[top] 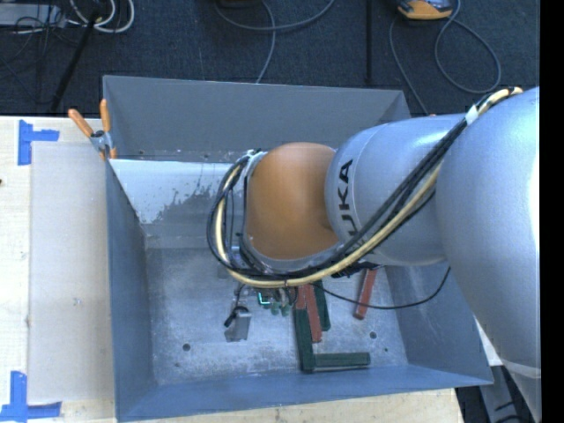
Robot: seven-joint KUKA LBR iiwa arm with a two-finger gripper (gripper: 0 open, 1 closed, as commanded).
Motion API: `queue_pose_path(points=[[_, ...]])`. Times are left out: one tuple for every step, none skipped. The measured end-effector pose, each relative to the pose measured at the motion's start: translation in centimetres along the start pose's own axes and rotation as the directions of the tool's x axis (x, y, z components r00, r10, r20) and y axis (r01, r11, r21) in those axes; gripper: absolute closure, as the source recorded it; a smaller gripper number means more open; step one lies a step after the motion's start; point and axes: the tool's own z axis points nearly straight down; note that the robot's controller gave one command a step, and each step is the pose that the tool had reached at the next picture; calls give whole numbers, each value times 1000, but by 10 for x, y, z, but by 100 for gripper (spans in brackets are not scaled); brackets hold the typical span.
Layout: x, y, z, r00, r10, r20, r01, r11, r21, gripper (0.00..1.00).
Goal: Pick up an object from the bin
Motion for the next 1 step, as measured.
queue_pose_path(points=[[-24,-122,12,987,-163,7,163,987,4,0]])
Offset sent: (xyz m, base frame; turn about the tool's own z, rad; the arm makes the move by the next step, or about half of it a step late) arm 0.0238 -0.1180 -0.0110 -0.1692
